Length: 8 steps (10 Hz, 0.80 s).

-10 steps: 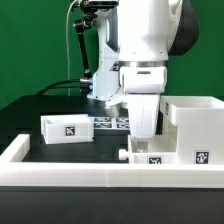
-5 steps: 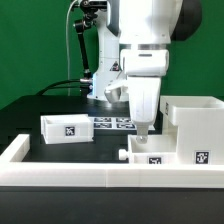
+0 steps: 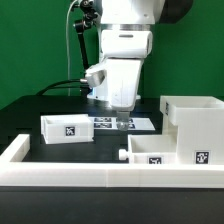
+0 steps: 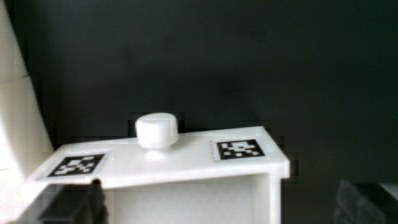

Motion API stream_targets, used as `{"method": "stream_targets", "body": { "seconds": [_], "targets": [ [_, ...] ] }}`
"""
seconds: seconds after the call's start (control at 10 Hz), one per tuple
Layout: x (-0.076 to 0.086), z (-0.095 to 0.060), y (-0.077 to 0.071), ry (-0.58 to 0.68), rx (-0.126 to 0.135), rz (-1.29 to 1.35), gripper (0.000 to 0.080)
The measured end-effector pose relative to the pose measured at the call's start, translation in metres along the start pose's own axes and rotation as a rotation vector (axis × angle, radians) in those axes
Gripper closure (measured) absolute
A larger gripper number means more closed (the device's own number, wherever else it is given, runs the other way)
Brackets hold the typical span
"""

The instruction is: Assemble drawer

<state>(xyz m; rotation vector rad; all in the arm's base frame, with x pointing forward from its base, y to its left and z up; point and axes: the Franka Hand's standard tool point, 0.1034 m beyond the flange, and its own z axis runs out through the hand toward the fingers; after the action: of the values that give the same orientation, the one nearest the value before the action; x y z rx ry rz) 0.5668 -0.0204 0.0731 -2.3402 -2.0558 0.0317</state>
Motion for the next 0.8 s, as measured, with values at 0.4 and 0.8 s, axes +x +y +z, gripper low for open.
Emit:
{"method": "stream_targets", "body": {
  "seconds": [0.4, 0.8],
  "targets": [
    [-0.025, 0.011, 0.014, 0.121, 0.000, -0.037, 0.0150],
    [-0.035, 0.026, 0.019, 0.201, 0.007, -0.033, 0.0150]
  ]
}}
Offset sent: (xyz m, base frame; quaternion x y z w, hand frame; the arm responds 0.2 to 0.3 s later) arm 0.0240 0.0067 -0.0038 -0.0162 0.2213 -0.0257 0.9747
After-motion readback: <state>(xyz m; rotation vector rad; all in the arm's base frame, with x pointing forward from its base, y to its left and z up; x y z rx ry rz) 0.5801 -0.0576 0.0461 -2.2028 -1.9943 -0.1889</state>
